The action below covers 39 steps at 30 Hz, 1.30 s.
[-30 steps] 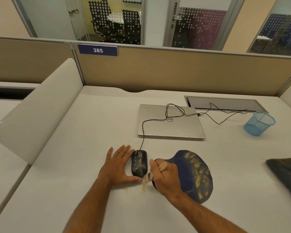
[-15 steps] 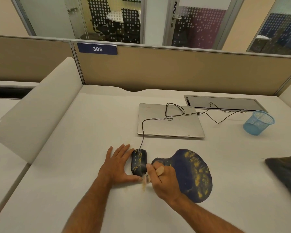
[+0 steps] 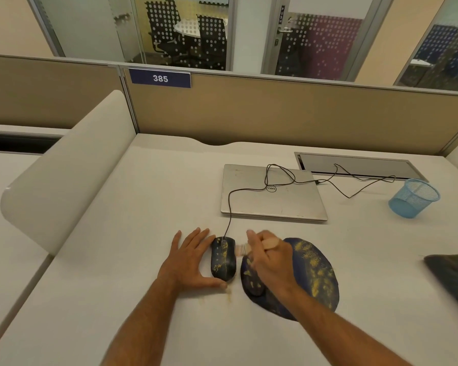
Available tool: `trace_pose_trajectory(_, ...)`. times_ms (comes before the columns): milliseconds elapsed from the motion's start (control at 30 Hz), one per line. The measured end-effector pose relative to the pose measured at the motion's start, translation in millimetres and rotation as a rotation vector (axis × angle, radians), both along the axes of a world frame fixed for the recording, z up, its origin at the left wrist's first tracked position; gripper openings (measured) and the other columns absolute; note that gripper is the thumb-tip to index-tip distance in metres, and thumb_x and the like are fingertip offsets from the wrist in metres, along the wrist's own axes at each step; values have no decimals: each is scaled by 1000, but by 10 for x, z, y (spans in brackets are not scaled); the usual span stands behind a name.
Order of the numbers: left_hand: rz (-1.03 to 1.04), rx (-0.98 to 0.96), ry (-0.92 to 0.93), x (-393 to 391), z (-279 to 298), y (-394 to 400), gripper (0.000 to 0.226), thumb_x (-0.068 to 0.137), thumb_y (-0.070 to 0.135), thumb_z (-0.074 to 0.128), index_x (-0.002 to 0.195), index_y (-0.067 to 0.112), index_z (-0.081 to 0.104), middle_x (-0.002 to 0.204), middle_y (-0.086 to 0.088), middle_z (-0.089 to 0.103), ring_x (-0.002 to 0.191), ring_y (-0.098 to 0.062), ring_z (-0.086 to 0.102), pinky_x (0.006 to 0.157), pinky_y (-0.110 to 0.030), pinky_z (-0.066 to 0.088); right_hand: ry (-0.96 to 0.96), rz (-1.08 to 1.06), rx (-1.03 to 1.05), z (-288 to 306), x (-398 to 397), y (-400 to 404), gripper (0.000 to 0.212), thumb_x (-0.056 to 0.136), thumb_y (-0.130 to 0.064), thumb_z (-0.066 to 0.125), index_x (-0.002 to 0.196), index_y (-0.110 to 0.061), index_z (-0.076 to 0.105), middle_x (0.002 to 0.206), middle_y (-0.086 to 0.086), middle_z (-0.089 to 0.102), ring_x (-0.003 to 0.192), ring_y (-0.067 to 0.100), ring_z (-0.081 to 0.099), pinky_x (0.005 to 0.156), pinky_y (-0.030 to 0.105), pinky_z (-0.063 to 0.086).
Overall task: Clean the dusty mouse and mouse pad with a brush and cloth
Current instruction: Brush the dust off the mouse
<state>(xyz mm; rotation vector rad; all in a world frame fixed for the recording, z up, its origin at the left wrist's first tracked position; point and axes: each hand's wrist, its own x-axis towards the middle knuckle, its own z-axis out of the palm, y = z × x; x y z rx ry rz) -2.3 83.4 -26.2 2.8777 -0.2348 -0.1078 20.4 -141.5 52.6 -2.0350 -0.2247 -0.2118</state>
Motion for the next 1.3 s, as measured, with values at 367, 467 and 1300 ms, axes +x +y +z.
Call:
trace_pose_trajectory(367,-9,22,44,-17,73,3,130,55,106,34,158,33,6,167,9,-1,152,-11,-11,120,-53,-15,442,58,-17,153,592,331,29,93,-35,58,78,-13,70,66,5,71,53,15,69,58,36,62)
trace_pose_trajectory(467,-10,25,43,-23,73,2,128,55,106,33,158,34,6,167,9,0,152,-11,-11,120,-52,-16,487,52,-34,153,621,351,32,90,-31,58,73,-7,68,61,9,69,45,18,66,48,32,58)
trace_pose_trajectory(1300,-10,10,18,-19,54,3,128,54,107,33,158,36,8,166,11,2,151,-9,-12,119,-52,-17,332,43,-106,62,582,493,46,96,-45,49,70,-10,66,56,2,67,48,17,67,55,41,60)
